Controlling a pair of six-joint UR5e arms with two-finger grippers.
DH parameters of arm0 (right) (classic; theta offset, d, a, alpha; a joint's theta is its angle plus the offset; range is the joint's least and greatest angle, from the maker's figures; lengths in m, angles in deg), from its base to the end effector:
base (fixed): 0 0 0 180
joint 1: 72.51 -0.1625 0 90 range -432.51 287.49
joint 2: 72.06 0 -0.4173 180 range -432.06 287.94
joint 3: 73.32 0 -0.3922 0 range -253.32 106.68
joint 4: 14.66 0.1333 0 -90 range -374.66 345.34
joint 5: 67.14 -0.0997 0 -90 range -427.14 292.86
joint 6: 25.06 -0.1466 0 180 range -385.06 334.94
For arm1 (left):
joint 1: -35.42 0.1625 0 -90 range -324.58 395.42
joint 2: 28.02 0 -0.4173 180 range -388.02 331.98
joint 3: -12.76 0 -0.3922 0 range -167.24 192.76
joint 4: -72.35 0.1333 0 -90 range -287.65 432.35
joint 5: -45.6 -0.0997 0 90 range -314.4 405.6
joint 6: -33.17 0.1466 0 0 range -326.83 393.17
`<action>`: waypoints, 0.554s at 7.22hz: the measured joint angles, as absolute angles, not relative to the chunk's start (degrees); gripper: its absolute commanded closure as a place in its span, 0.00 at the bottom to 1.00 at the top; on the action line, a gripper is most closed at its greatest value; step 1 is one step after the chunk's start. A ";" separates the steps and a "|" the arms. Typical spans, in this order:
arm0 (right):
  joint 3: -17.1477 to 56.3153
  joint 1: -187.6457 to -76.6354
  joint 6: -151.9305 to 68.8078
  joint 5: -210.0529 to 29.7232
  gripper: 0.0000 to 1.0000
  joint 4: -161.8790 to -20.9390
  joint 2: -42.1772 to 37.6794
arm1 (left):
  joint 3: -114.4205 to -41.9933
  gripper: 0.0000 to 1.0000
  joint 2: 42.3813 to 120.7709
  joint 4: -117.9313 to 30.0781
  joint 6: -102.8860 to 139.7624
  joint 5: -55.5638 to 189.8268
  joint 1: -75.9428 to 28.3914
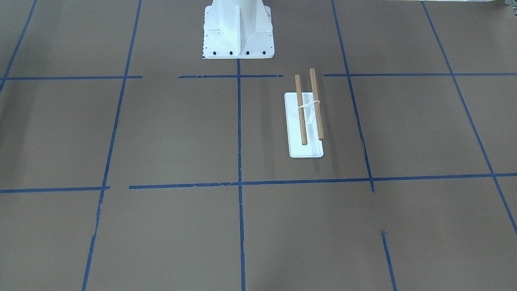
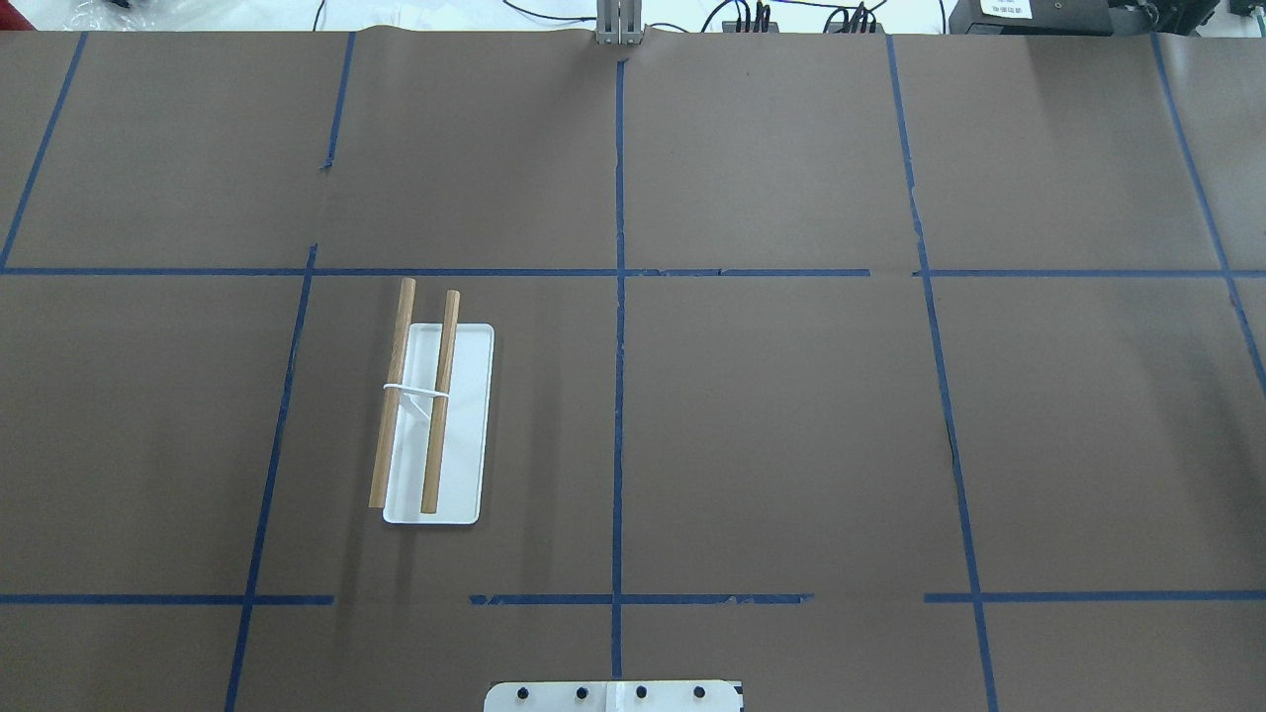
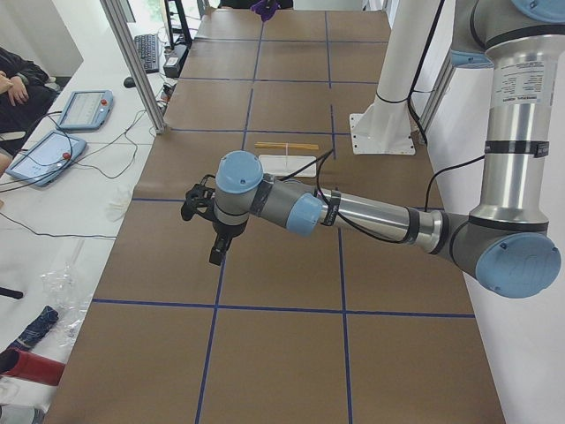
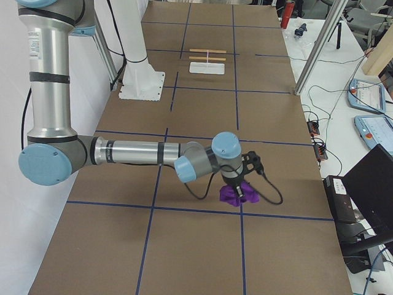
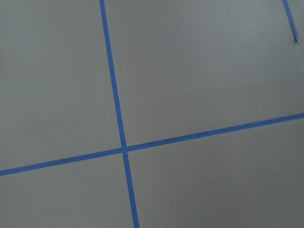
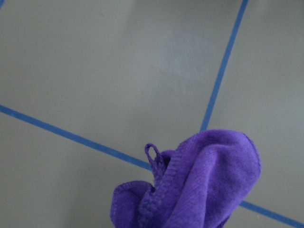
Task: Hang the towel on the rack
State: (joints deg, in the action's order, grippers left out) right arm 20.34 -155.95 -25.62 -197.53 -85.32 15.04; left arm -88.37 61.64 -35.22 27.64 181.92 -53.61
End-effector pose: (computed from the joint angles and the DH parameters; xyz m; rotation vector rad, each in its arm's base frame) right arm -0.0247 -0.5500 0.5914 0.3899 -0.7196 -0.2581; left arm -0.0185 -0.5190 0.5481 0.4214 0.8158 0.1261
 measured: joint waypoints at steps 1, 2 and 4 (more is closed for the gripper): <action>21.97 -153.25 -26.79 -197.51 1.00 -89.49 9.27 | -85.94 0.00 61.72 -44.95 23.88 181.72 -52.70; 22.64 -149.53 -30.39 -197.08 1.00 -90.89 4.15 | -83.33 0.00 61.79 -54.73 18.90 180.78 -51.20; 24.02 -140.36 -42.61 -192.29 1.00 -88.39 -3.71 | -81.02 0.00 62.16 -68.05 7.58 174.98 -45.42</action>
State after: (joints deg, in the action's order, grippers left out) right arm 24.02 -140.36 -42.61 -192.29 -88.39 -3.71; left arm -81.02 62.16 -68.05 7.58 174.98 -45.42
